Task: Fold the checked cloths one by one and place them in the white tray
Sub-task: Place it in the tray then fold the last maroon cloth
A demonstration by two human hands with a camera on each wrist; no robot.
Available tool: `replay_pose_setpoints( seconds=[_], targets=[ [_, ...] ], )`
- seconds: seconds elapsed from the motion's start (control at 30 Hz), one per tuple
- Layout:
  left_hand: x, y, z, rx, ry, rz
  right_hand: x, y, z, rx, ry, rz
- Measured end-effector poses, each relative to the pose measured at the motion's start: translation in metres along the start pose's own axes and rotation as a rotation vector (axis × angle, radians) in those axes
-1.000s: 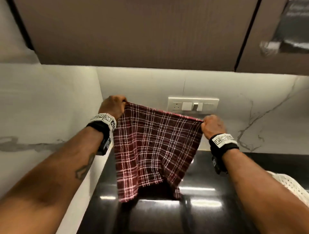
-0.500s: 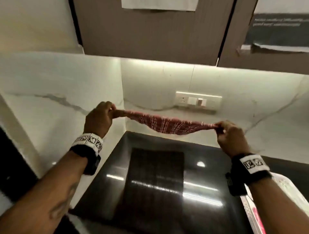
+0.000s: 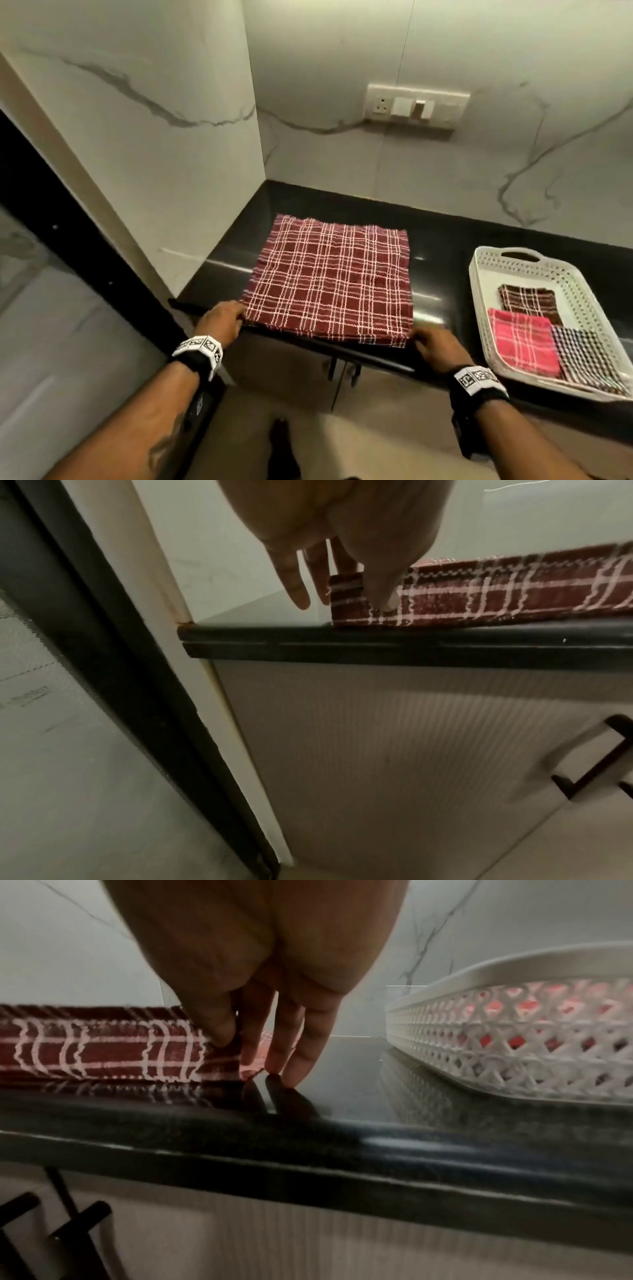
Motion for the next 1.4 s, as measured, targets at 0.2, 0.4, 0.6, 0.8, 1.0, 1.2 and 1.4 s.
replay_pose_setpoints(
  seconds=[0.2,0.4,0.6,0.8,1.0,1.2,1.4],
  targets=[
    [0.013,0.02,-0.019,0.141,0.075,-0.179,-0.008,0.02,-0.027,0.088,-0.075,0.221],
    [0.008,0.071,0.032,0.059,0.011,-0.333,0.003,0.075,0.013,-0.021,-0.097,0.603],
    [-0.002,0.046,0.146,-0.217,0.182,-0.44,0.011,0.053,0.13,-0.381,-0.293,0.633],
    [0.001,-0.001,0.221,-0.099,0.219,-0.346,-0.001,0.003,0.215,-0.335,-0.52,0.351],
    [0.011,-0.026,0.239,-0.084,0.229,-0.366,-0.006,-0.015,0.238,-0.374,-0.63,0.292],
    [0.012,-0.03,0.249,-0.098,0.27,-0.365,-0.003,-0.015,0.247,-0.375,-0.67,0.237],
    [0.004,-0.028,0.252,-0.087,0.317,-0.213,0.006,-0.006,0.249,-0.298,-0.666,0.117]
  ],
)
Point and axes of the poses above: each hand's wrist, its own z-axis towards the middle knuckle, its own y-axis out of the back of the hand, x = y × z, the point moved 1 cm from there along z, towards the middle knuckle, and after that the axes turned 10 degrees about -x, right-handed, at the moved point
